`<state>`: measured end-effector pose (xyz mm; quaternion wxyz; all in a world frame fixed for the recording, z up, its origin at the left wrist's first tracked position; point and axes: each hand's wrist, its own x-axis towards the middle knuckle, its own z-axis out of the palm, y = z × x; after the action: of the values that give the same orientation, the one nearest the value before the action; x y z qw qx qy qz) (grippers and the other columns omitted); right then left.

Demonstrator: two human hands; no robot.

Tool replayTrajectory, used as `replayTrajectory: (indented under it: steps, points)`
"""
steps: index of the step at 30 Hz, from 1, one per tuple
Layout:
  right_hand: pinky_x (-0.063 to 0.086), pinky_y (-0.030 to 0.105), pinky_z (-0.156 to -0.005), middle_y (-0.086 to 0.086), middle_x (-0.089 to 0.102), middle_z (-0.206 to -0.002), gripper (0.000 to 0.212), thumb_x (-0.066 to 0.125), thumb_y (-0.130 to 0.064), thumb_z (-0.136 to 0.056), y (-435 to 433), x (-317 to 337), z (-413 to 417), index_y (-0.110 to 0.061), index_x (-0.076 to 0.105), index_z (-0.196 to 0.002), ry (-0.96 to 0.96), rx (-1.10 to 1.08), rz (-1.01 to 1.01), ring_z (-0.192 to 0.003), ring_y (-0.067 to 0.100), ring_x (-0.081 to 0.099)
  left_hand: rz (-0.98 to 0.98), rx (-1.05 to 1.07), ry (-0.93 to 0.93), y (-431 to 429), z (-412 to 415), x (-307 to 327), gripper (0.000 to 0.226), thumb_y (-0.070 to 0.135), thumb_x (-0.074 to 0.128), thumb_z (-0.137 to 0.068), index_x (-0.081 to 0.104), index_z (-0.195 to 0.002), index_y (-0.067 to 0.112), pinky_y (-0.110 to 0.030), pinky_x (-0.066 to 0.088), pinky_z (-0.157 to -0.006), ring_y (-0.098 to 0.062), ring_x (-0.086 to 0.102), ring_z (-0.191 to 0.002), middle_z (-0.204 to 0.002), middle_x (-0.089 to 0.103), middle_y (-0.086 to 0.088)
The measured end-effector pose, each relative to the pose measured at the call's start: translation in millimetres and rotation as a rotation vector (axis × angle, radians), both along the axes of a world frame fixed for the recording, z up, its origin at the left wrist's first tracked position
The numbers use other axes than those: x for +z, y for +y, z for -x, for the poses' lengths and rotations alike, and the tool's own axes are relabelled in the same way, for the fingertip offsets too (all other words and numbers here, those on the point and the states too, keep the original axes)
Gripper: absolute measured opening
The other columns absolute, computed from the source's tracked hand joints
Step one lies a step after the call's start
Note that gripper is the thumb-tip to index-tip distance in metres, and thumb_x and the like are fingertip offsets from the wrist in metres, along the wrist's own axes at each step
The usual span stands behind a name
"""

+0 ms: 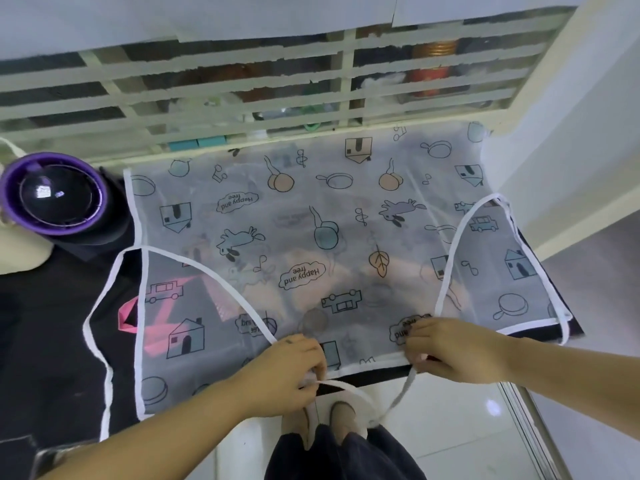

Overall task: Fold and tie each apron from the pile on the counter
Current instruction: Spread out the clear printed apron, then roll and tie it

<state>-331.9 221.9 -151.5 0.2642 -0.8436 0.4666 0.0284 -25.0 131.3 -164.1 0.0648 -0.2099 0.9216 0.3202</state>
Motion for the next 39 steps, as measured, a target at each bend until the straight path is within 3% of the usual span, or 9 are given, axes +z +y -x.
replayTrajectory:
  steps: [4, 8, 11, 15, 18, 22, 29, 35, 39]
  points:
    - [0.041, 0.019, -0.076, -0.009, 0.062, -0.083, 0.025, 0.051, -0.040, -0.093, -3.6, 9.3, -7.1, -0.021, 0.065, -0.084, 0.043, -0.098, -0.072, -0.084, 0.007, 0.052, 0.083, -0.181, -0.151, -0.5, 1.8, 0.2, 0.036, 0.051, 0.052, -0.082, 0.064, -0.111, 0.033, -0.022, 0.019, -0.108, -0.007, 0.028, -0.119, -0.119, 0.040, 0.012]
    - [0.048, 0.022, -0.075, -0.009, 0.070, -0.092, 0.013, 0.059, -0.019, -0.092, -24.4, 15.8, 9.1, -0.019, 0.072, -0.091, -0.172, -0.660, 0.083, -0.071, 0.001, 0.059, 0.045, -0.037, -0.091, -10.5, 19.1, 13.4, 0.028, 0.041, 0.048, -0.092, 0.062, -0.113, 0.031, -0.023, 0.029, -0.104, -0.004, 0.043, -0.107, -0.114, 0.049, 0.013]
    - [0.049, 0.029, -0.081, 0.002, 0.071, -0.096, 0.011, 0.060, -0.017, -0.092, -41.0, 15.5, 34.0, -0.012, 0.070, -0.095, -0.273, -1.148, 0.205, -0.083, 0.013, 0.062, 0.069, 0.048, -0.017, -26.8, 41.7, 22.5, 0.028, 0.026, 0.046, -0.095, 0.061, -0.119, 0.025, -0.018, 0.035, -0.087, -0.007, 0.049, -0.097, -0.118, 0.052, 0.009]
    - [0.042, 0.037, -0.091, 0.011, 0.060, -0.124, 0.036, 0.062, -0.024, -0.090, -48.9, 6.7, 69.3, -0.007, 0.059, -0.122, -0.235, -1.448, 0.181, -0.110, 0.028, 0.055, 0.246, 0.041, 0.031, -47.9, 94.3, 29.8, 0.039, 0.028, 0.044, -0.094, 0.051, -0.133, 0.026, -0.031, 0.031, -0.107, -0.017, 0.045, -0.121, -0.133, 0.047, 0.005]
    - [0.040, 0.043, -0.100, 0.018, 0.053, -0.134, 0.051, 0.063, -0.029, -0.090, -48.9, 0.8, 89.9, -0.006, 0.049, -0.134, -0.180, -1.539, 0.059, -0.119, 0.035, 0.051, 0.355, 0.002, -0.088, -53.3, 135.4, 35.8, 0.049, 0.036, 0.040, -0.099, 0.030, -0.146, 0.029, -0.046, 0.012, -0.119, -0.022, 0.018, -0.144, -0.155, 0.020, 0.002]
    - [0.041, 0.052, -0.101, 0.020, 0.050, -0.134, 0.066, 0.063, -0.037, -0.088, -42.8, -4.8, 123.2, -0.006, 0.037, -0.141, -0.172, -1.654, -0.110, -0.118, 0.040, 0.050, 0.321, -0.027, -0.283, -56.8, 175.9, 25.1, 0.057, 0.043, 0.033, -0.101, 0.006, -0.151, 0.037, -0.063, 0.000, -0.114, -0.025, -0.009, -0.148, -0.161, -0.011, 0.003]
    - [0.044, 0.047, -0.097, 0.018, 0.057, -0.121, 0.066, 0.061, -0.046, -0.087, -56.4, -1.9, 151.7, -0.002, 0.044, -0.132, -0.143, -1.703, -0.125, -0.107, 0.038, 0.055, 0.361, -0.083, -0.400, -59.0, 184.1, 14.0, 0.062, 0.048, 0.028, -0.101, -0.008, -0.150, 0.041, -0.066, 0.004, -0.112, -0.030, -0.011, -0.147, -0.159, -0.021, 0.001]
    - [0.037, 0.037, -0.085, 0.016, 0.061, -0.109, 0.056, 0.062, -0.056, -0.083, -70.2, 6.0, 163.2, 0.000, 0.066, -0.081, -0.344, -1.687, -0.276, -0.096, 0.032, 0.055, 0.383, -0.101, -0.418, -58.8, 183.4, 11.1, 0.062, 0.049, 0.026, -0.101, -0.012, -0.149, 0.040, -0.065, 0.005, -0.113, -0.029, -0.012, -0.147, -0.157, -0.025, 0.000]
    - [0.038, 0.035, -0.078, 0.004, 0.051, -0.085, 0.062, 0.061, -0.070, -0.074, -76.0, 20.1, 161.1, -0.011, 0.057, -0.091, -0.491, -1.706, -0.366, -0.081, 0.024, 0.049, 0.378, -0.110, -0.432, -60.0, 183.7, 12.4, 0.062, 0.049, 0.025, -0.101, -0.014, -0.149, 0.040, -0.063, 0.004, -0.114, -0.029, -0.014, -0.147, -0.157, -0.027, 0.000]
